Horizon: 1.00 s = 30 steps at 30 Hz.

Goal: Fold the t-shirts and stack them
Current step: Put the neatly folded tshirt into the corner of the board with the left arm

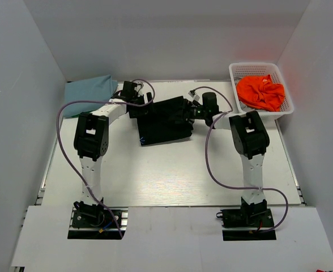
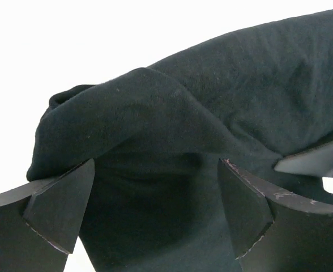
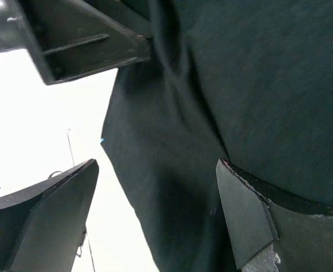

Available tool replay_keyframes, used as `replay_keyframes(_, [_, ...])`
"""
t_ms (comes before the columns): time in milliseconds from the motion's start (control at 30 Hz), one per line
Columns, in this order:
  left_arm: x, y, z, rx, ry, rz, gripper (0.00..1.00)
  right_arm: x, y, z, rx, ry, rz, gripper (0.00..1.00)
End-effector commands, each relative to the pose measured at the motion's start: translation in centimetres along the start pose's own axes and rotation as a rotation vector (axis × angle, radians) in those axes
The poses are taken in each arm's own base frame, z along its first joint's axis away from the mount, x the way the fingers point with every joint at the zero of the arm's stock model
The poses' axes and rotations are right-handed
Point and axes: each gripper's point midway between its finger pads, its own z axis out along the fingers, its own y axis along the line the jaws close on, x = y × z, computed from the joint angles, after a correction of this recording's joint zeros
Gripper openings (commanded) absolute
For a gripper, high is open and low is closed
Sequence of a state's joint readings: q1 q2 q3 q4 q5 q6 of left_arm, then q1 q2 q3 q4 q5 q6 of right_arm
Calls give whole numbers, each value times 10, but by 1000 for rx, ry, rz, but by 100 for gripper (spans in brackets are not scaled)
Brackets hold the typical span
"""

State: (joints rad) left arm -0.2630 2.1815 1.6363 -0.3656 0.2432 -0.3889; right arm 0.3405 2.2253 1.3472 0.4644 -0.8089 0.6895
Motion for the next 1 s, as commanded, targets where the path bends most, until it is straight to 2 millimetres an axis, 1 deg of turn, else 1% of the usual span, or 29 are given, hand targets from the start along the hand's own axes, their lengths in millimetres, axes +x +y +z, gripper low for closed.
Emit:
replay_keyframes(0, [-14,5,-19,-41,-17,-4,100,-22,54,-18,-57,-21,-140,90])
replay_keyframes(33, [-18,1,-24,-33,-35,-12,100,-33,80,-30,-71,-47,-197,90])
replay_keyframes(67, [-17,-7,-30,-23,-41,-2,100,-33,88,-34,-74,-53,-219,90])
replay_keyframes(100, [-21,-5,-37,-44,-61,-10,100,-38,105,-43,-82,-74,-252,90])
replay_keyframes(133, [-28,-16,-53,-40,-96,4,100,-40,106,-47,-52,-94,-278,90])
replay_keyframes(167, [-21,-11,-58,-61,-93,-15,100,-37,106,-52,-36,-99,-284,90])
replay_keyframes(200, [-23,-12,-65,-63,-111,-13,100,-38,126,-64,-42,-122,-320,90])
replay_keyframes(233, [-21,-13,-70,-59,-119,-20,100,-35,121,-69,-6,-136,-324,90])
replay_keyframes(267, [-14,-12,-79,-61,-115,-21,100,-34,122,-73,3,-146,-330,90])
replay_keyframes(300, [-9,-10,-82,-71,-114,-33,100,-39,143,-85,-5,-184,-375,90])
replay_keyframes(333, [-2,-4,-83,-96,-102,-38,100,-27,131,-88,23,-174,-346,90])
replay_keyframes(367, [13,3,-81,-110,-73,-53,100,-27,138,-95,23,-194,-363,90])
replay_keyframes(400, [19,5,-80,-115,-60,-55,100,-24,139,-97,25,-194,-365,90])
replay_keyframes(433, [19,5,-80,-115,-61,-64,100,-17,137,-101,39,-195,-360,90])
replay_keyframes(467, [31,11,-76,-132,-22,-72,100,-18,139,-105,55,-214,-368,90])
replay_keyframes(500, [36,9,-71,-133,-8,-78,100,-14,135,-107,66,-212,-359,90])
replay_keyframes(533, [46,15,-65,-149,26,-84,100,-12,138,-111,68,-217,-360,90])
replay_keyframes(633, [58,19,-53,-147,69,-101,100,-7,134,-114,83,-210,-345,90])
replay_keyframes(667, [69,19,-46,-156,102,-106,100,-7,132,-114,88,-209,-346,90])
replay_keyframes(733, [76,23,-40,-166,121,-124,100,-4,132,-114,92,-201,-343,90])
replay_keyframes(767, [79,21,-36,-163,128,-117,100,-4,131,-115,94,-201,-340,90])
replay_keyframes(800, [87,26,-29,-175,150,-131,95,-4,130,-116,99,-202,-341,90])
replay_keyframes(867, [91,18,-20,-159,161,-126,87,-3,128,-116,103,-198,-338,90])
replay_keyframes(900, [96,21,-16,-165,174,-129,84,-1,125,-116,113,-192,-336,90])
replay_keyframes(933, [101,22,-8,-180,188,-120,73,-1,124,-116,117,-191,-333,90])
replay_keyframes(967, [100,22,-3,-200,178,-107,64,1,120,-116,128,-188,-325,90])
